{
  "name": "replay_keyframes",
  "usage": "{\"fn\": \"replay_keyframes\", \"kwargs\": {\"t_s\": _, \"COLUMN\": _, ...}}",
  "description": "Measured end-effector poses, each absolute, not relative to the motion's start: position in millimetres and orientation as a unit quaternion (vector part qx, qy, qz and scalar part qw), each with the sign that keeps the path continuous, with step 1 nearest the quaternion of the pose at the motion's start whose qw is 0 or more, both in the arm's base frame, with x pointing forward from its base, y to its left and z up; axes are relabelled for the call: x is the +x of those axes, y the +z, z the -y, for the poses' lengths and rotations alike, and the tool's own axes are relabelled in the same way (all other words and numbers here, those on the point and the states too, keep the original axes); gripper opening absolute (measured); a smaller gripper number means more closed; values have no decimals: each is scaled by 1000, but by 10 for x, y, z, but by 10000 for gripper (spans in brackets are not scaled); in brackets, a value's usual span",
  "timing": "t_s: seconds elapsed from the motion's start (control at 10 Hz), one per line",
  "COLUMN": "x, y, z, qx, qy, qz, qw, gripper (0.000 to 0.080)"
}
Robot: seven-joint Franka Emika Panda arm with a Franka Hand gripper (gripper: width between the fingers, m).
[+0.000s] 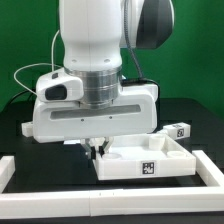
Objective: Assemble one leg
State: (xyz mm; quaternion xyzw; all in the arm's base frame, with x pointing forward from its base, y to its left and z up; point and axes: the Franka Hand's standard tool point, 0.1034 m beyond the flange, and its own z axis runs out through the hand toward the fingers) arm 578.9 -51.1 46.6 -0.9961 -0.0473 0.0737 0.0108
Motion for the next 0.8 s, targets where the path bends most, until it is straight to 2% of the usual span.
{"fn": "replay_keyframes", "kwargs": {"t_s": 0.5, "x": 5776, "y": 425, "z": 489, "qx": -996, "qy": 77, "qz": 47, "qw": 11, "gripper": 57}}
{"fn": "replay_keyframes", "kwargs": {"t_s": 0.8, "x": 5951, "y": 210, "z": 251, "qx": -996, "qy": 87, "qz": 3, "qw": 9, "gripper": 57}}
